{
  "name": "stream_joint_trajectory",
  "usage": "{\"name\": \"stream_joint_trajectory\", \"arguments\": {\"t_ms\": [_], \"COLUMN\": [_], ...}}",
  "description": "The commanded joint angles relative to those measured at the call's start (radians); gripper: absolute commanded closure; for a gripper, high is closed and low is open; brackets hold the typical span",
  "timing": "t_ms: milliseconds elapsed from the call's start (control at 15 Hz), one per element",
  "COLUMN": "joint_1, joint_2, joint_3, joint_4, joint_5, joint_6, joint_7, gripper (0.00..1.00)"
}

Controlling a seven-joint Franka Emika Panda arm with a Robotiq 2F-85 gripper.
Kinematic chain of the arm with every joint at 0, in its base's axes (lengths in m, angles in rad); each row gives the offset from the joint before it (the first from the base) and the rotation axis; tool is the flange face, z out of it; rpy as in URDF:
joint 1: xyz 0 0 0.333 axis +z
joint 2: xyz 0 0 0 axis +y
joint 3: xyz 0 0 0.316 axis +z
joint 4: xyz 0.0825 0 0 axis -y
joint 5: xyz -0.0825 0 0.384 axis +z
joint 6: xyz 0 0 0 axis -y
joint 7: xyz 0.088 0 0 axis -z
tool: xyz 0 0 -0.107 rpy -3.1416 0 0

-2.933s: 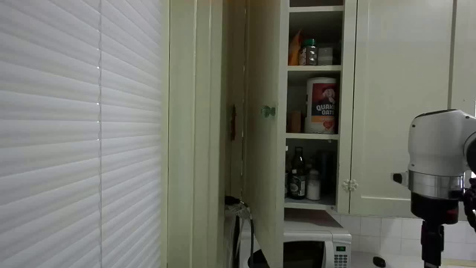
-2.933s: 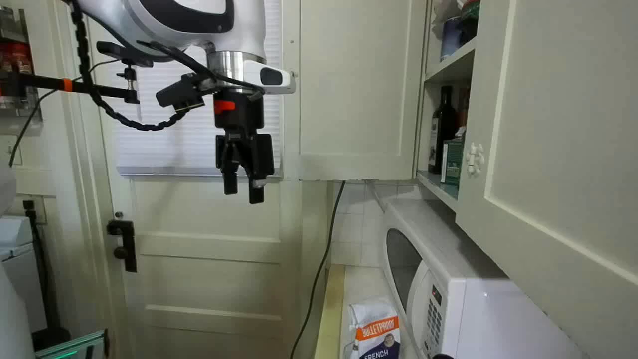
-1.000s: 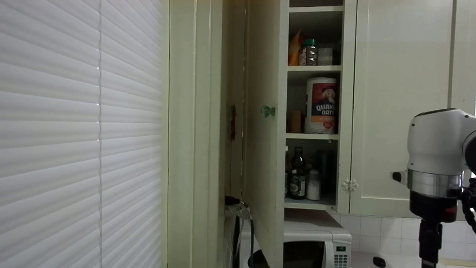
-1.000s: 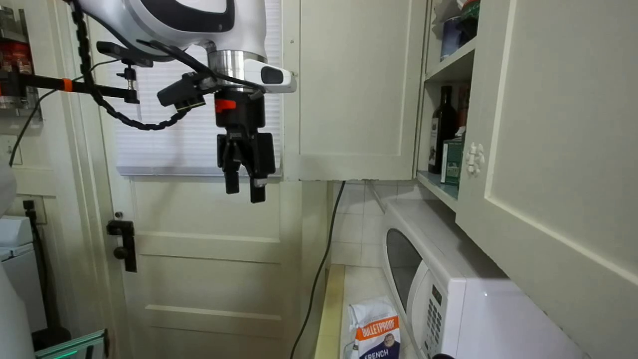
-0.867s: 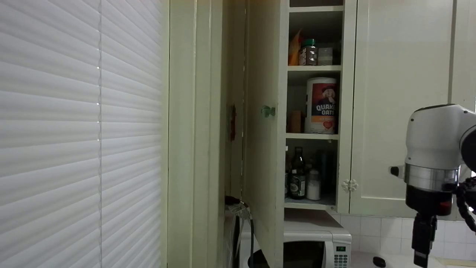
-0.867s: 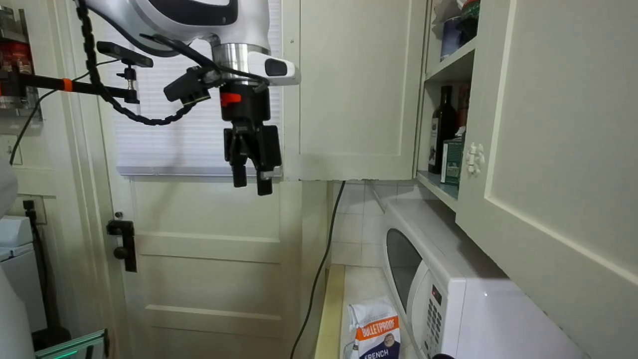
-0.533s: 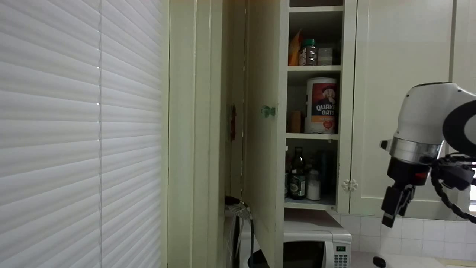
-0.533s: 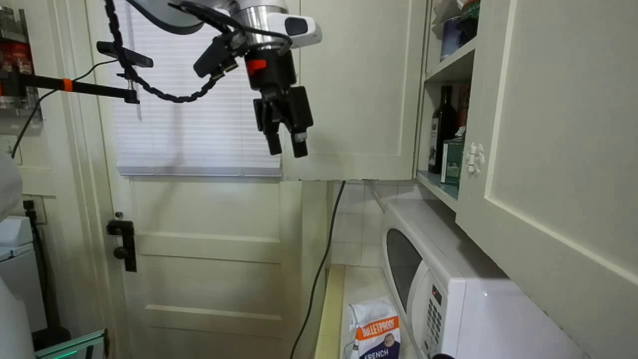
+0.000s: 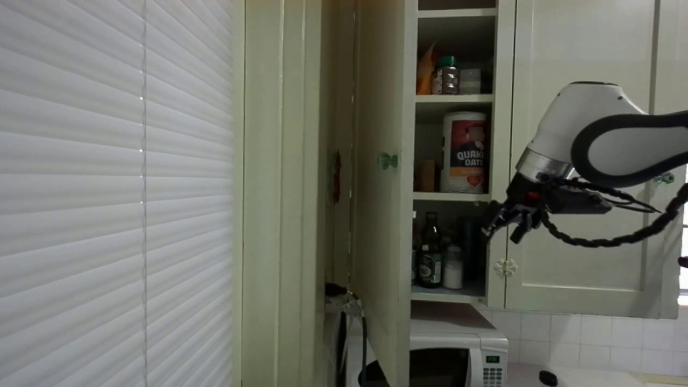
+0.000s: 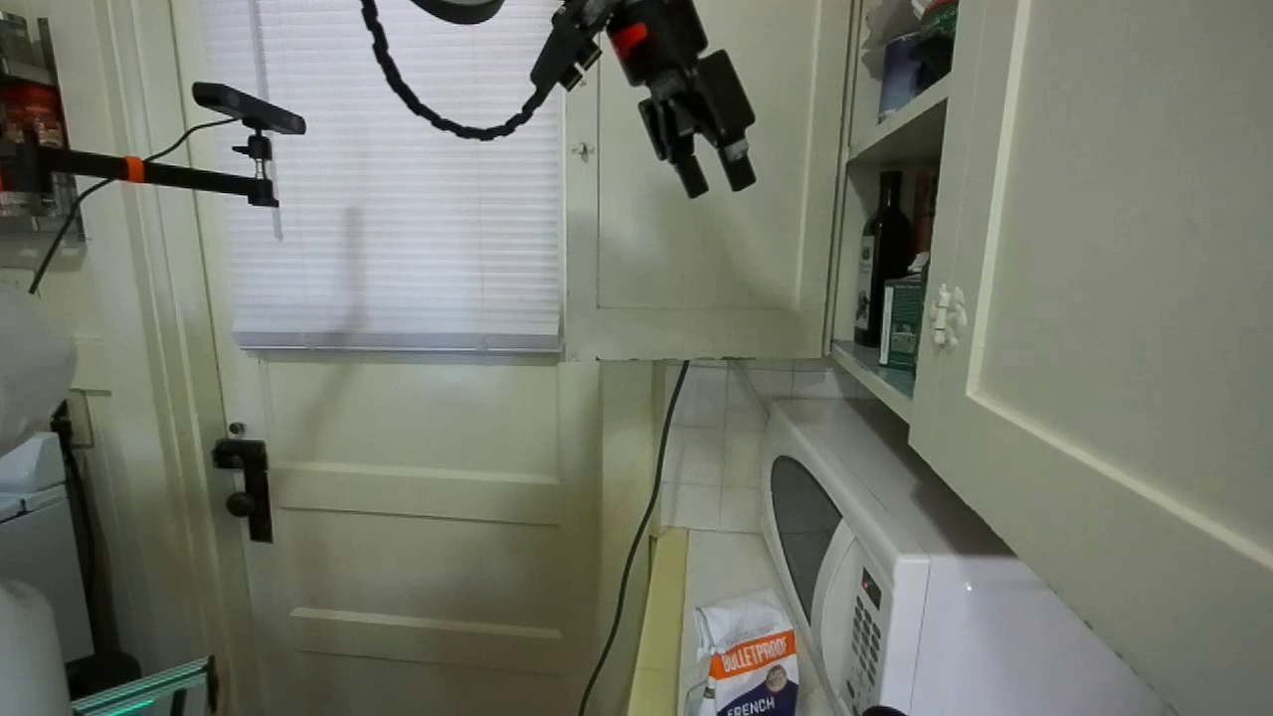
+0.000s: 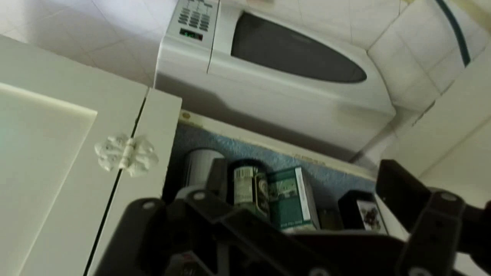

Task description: Remove the cupcake liners from the top cabinet

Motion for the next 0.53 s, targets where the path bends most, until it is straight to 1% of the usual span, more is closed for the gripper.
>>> {"name": "stream_joint_trajectory", "arguments": {"t_ms": [0, 133, 267, 400, 467], "joint_1": [-0.062, -0.103, -0.139, -0.143, -0.136], "joint_2": [0.119, 0.161, 0.201, 0.238, 0.25], "joint_3": [0.055, 0.088, 0.112, 0.113, 0.106], "joint_4": [0.157, 0.225, 0.298, 0.369, 0.392], "joint_5": [-0.071, -0.148, -0.22, -0.253, -0.259], "joint_6": [0.086, 0.131, 0.135, 0.12, 0.132], "joint_7": [0.175, 0.272, 0.407, 0.53, 0.579], "gripper": [0.0, 0.0, 0.0, 0.0, 0.0]}}
